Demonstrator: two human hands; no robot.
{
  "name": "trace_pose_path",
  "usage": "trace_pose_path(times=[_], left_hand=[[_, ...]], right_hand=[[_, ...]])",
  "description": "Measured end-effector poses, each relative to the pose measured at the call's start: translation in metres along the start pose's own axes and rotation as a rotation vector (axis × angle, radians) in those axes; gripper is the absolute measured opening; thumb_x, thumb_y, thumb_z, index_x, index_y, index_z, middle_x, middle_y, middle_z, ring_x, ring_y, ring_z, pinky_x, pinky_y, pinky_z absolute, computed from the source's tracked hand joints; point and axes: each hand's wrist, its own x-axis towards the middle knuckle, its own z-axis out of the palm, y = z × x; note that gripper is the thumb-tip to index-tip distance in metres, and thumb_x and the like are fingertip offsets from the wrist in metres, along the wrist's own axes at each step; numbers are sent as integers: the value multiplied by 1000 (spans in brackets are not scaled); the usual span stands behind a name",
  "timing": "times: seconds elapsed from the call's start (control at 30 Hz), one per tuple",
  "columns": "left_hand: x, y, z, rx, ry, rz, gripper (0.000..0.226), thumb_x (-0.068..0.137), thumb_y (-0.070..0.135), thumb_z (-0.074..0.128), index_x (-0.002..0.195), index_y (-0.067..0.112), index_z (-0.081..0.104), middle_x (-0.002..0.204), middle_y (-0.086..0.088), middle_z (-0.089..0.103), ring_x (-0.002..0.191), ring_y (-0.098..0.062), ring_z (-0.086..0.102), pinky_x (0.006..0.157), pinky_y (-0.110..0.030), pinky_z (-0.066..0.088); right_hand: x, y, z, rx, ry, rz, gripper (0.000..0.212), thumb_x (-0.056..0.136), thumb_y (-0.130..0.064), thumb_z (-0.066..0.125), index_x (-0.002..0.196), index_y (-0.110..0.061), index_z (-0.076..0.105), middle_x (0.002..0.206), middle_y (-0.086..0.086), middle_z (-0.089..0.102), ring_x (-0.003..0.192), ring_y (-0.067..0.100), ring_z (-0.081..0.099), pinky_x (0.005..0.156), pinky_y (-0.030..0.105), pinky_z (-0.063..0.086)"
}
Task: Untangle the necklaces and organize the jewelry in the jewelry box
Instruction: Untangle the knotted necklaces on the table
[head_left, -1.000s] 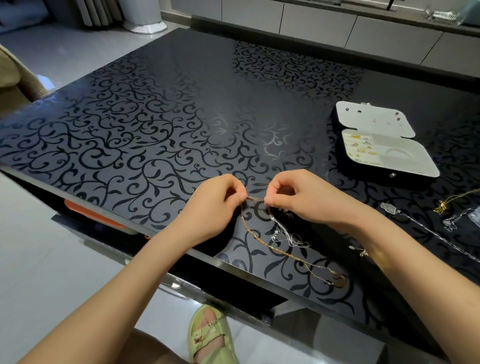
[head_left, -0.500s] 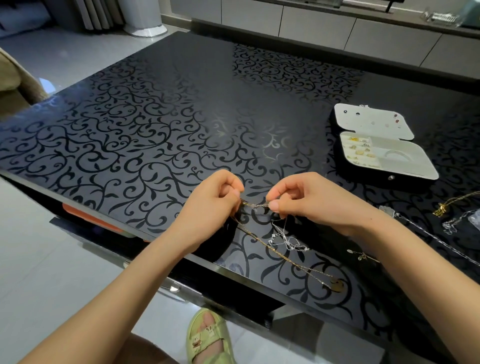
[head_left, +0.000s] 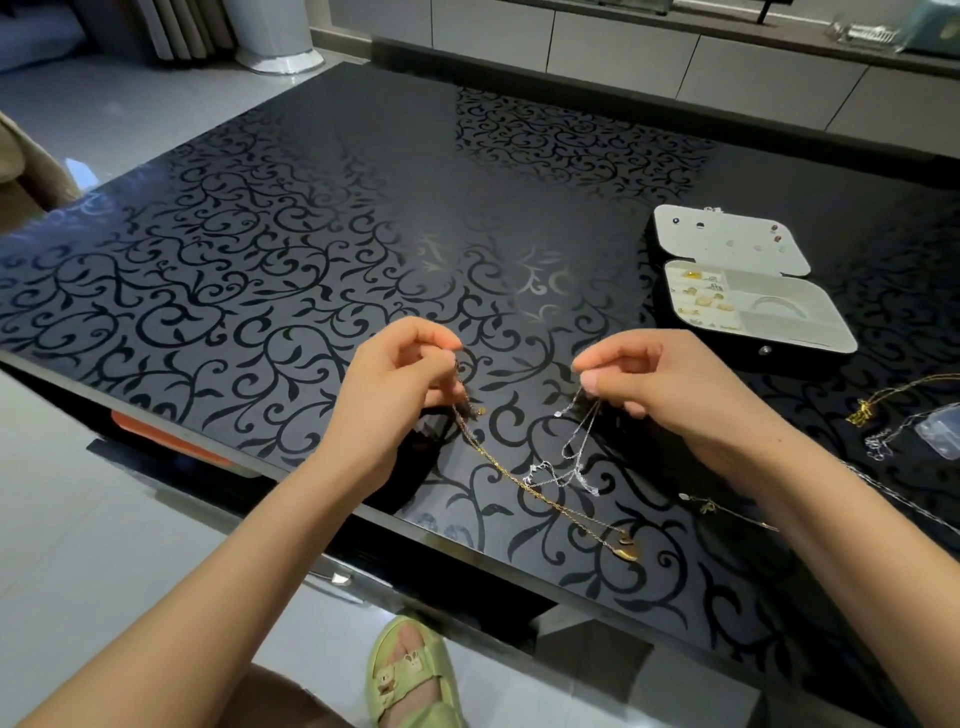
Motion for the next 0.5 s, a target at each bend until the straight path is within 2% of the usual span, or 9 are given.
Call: trace_pose_path(times=[0.1, 0.17, 0.23, 0.3, 0.4, 0.5], left_hand=[[3, 1, 1, 0, 46, 35, 16, 89, -3, 53, 91, 8, 65, 77, -7, 64, 70, -15, 61, 66, -25, 52], [7, 1, 3, 22, 72, 64, 17, 88, 0, 56, 91, 13, 67, 82, -6, 69, 72, -13, 64, 60, -21, 52], [14, -1, 3, 154, 116, 116, 18, 89, 3, 56, 91, 16, 68, 84, -1, 71, 71, -5, 65, 57, -15, 48], [22, -4, 5, 348, 158, 179, 19, 89, 7, 56, 92, 21, 69, 83, 8, 70, 71, 3, 63, 62, -12, 45], [34, -6, 8, 563, 186, 211, 21, 89, 11, 55, 91, 28, 68, 82, 17, 67, 72, 3, 60, 70, -14, 44], [45, -12, 11, 685, 213, 173, 21, 88, 12, 54, 90, 27, 68, 86, 13, 66, 72, -2, 57, 74, -21, 42]], right_hand=[[0, -2, -2, 111, 126, -46, 13, 84, 1, 62, 91, -7, 69, 74, 7, 67, 48, -4, 55, 50, 5, 39], [1, -4, -3, 161, 191, -79, 15, 83, 1, 62, 88, -11, 69, 75, 6, 68, 59, -2, 61, 52, 5, 40], [2, -5, -5, 199, 245, -113, 17, 82, -1, 63, 85, -17, 69, 75, 1, 70, 71, 4, 65, 58, 8, 43], [1, -9, -9, 271, 276, -137, 18, 81, 0, 64, 85, -17, 68, 75, 0, 69, 74, 10, 64, 63, 14, 45], [-3, -15, -15, 396, 282, -150, 19, 81, 3, 63, 86, -14, 67, 75, 2, 68, 70, 14, 62, 65, 19, 50], [-6, -22, -21, 484, 286, -165, 19, 82, 4, 63, 86, -14, 66, 73, 1, 68, 69, 14, 62, 68, 25, 52]])
